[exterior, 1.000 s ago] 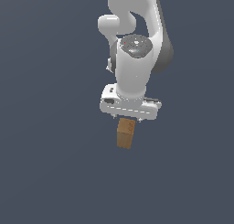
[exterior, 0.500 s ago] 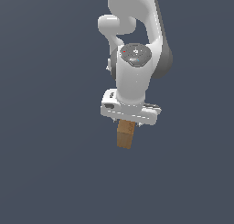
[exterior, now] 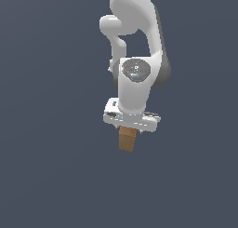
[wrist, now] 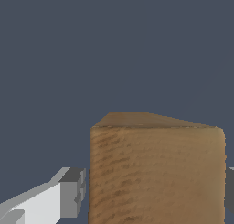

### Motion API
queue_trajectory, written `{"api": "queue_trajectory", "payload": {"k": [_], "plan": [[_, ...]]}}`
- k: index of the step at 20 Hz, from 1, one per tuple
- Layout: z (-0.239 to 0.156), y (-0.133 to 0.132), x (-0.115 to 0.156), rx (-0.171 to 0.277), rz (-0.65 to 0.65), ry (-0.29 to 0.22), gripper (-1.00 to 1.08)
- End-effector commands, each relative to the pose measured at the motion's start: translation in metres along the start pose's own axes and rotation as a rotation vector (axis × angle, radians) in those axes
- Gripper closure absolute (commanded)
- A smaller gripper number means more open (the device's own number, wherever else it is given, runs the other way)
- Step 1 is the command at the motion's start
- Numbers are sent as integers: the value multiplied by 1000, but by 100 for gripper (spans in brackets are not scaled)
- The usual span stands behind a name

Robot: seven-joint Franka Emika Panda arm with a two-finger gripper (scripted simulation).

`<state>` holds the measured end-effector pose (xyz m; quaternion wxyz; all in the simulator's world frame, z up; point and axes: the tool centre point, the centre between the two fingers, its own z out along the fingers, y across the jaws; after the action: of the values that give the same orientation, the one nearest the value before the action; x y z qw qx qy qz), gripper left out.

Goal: Pick up the object and move it to a goal position.

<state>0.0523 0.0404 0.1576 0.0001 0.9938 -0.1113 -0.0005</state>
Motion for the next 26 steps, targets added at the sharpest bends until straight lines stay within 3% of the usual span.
{"api": "queue_trajectory", "payload": {"k": [1, 7, 8, 20, 26], "plan": [[10, 0, 0, 0, 1, 1, -92], [15, 0, 1, 0, 1, 1, -92], [15, 0, 1, 0, 1, 1, 108], [14, 1, 1, 0, 1, -1, 108], [-5, 26, 5, 0, 1, -1, 108]]}}
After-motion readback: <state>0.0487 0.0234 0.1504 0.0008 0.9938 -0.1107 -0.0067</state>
